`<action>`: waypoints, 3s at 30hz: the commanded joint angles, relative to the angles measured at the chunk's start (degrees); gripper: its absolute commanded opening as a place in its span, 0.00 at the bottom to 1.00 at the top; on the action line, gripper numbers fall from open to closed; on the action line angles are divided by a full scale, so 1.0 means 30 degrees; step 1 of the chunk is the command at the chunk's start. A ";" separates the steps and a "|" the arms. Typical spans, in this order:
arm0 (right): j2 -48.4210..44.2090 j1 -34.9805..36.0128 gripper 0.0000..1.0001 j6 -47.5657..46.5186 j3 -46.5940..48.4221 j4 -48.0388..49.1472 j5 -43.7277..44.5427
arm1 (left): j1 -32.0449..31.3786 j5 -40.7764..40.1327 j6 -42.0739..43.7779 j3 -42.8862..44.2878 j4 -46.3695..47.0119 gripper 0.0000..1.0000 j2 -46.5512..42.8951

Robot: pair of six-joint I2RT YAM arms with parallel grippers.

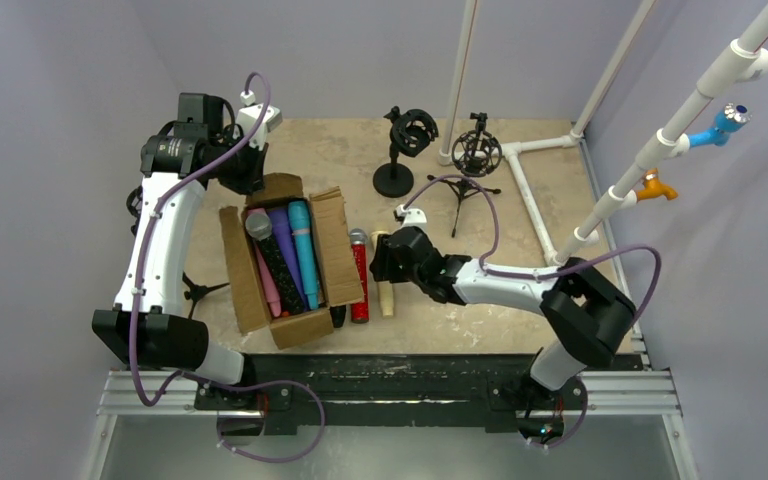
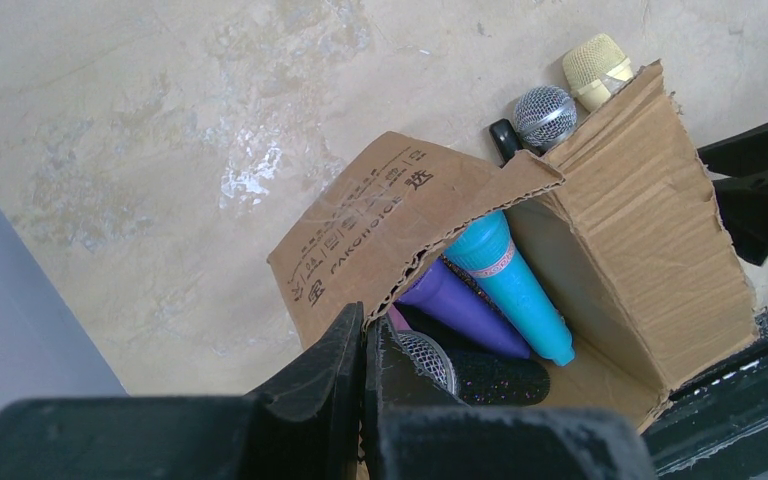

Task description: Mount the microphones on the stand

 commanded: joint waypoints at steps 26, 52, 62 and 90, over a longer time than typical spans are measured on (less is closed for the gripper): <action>0.1704 0.4782 0.66 -0.6009 0.9982 0.0606 -0.0979 | -0.0050 0.0200 -0.0221 0.1213 0.1067 0.00 -0.0968; 0.6714 0.4908 0.35 -0.6128 1.3368 0.1002 -0.2452 | -0.0069 0.0257 -0.0197 0.1101 0.1133 0.00 -0.0997; 0.1934 0.5084 0.01 -0.5543 1.0681 0.1371 -0.1823 | -0.0053 -0.0280 0.0172 0.0941 0.1301 0.00 -0.1025; -0.3460 -0.1625 0.00 -0.2188 -0.2063 0.0078 0.0704 | -0.0050 -0.0378 0.0269 0.1162 0.1132 0.00 -0.1144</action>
